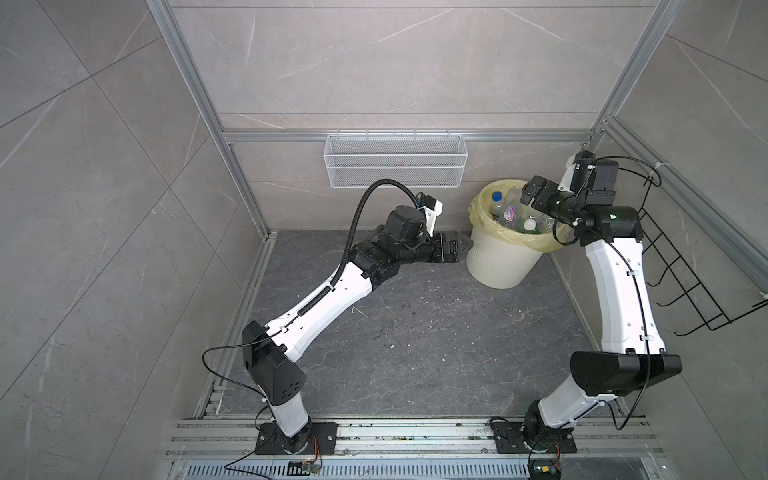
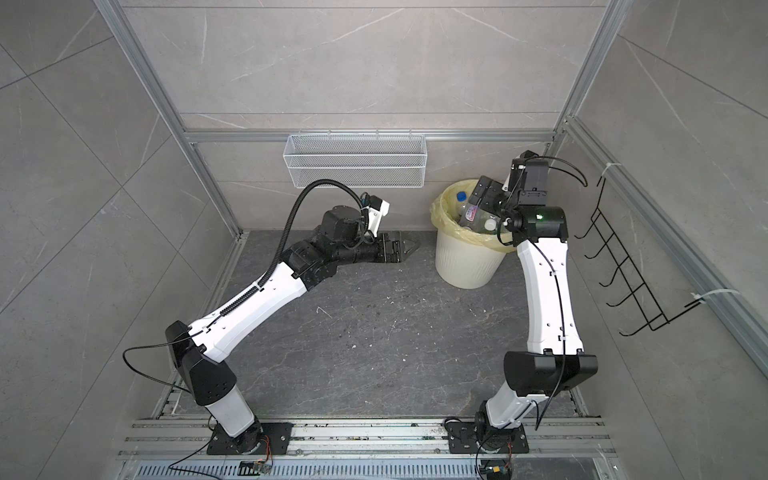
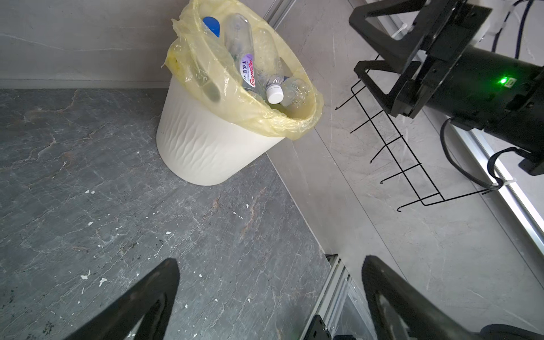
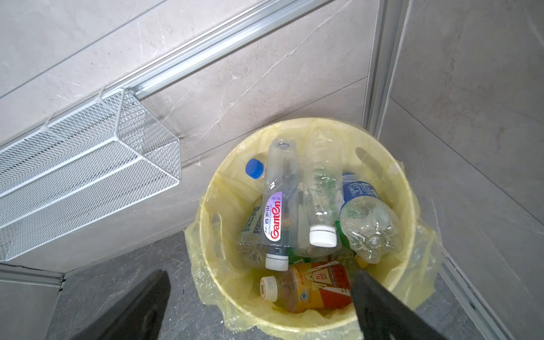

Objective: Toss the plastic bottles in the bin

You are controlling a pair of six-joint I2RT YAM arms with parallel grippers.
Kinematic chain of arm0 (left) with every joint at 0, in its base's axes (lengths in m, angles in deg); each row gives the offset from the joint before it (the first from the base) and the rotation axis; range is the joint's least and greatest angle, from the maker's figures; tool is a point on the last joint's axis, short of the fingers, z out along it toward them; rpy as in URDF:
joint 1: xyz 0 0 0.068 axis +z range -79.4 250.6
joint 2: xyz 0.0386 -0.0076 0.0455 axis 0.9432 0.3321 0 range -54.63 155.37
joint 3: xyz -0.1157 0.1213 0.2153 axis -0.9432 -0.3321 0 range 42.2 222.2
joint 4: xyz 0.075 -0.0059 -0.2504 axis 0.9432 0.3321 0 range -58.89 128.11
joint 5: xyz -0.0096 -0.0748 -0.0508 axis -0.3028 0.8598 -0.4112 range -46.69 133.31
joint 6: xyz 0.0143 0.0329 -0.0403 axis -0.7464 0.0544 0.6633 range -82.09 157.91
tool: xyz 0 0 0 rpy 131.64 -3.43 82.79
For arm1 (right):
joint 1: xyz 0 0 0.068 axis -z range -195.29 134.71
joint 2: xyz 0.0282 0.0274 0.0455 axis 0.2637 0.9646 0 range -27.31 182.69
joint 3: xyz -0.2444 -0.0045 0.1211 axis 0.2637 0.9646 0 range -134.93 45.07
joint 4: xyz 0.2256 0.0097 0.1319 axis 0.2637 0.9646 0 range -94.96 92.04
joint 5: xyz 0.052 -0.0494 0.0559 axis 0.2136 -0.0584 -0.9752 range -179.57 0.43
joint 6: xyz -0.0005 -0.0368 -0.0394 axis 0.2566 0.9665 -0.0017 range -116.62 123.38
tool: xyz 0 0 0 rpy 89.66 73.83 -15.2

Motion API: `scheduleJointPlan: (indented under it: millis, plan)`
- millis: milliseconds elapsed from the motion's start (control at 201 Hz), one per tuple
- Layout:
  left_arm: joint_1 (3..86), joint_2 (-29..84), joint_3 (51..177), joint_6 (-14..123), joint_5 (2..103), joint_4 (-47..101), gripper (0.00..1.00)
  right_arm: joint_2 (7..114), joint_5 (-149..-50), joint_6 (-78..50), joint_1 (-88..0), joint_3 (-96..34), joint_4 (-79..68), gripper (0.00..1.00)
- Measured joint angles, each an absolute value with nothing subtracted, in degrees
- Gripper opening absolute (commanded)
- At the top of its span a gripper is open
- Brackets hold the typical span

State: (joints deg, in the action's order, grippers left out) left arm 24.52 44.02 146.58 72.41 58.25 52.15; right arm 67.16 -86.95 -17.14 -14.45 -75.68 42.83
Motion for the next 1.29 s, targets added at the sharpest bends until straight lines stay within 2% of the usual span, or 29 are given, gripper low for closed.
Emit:
scheduleJointPlan:
  millis: [363, 632, 787, 946, 1090, 1295]
  plan:
    - [25.7, 37.2, 139.2, 66.9, 51.6, 52.6, 1.00, 60.5, -87.8, -17.5, -16.3, -66.4, 40.2, 1.00]
    - [30.0, 24.7, 125.9, 55.5, 40.2, 50.2, 1.00, 52.5, -85.2, -14.0, -28.7, -51.7, 32.9, 1.00]
    - [36.5, 18.5, 116.1, 50.8, 31.3, 47.3, 1.00, 52.2, -83.1, -12.1, -34.2, -43.0, 28.7, 1.00]
    - [45.4, 12.6, 101.9, 48.7, 20.6, 42.8, 1.00, 50.5, -82.1, -11.7, -35.5, -30.4, 23.2, 1.00]
    - [49.7, 6.8, 88.1, 45.2, 14.5, 36.1, 1.00, 48.8, -80.8, -10.3, -35.7, -20.9, 17.8, 1.00]
    - [57.3, 9.4, 79.8, 44.7, 10.6, 29.5, 1.00, 48.7, -73.0, -8.5, -35.7, -11.2, 9.8, 1.00]
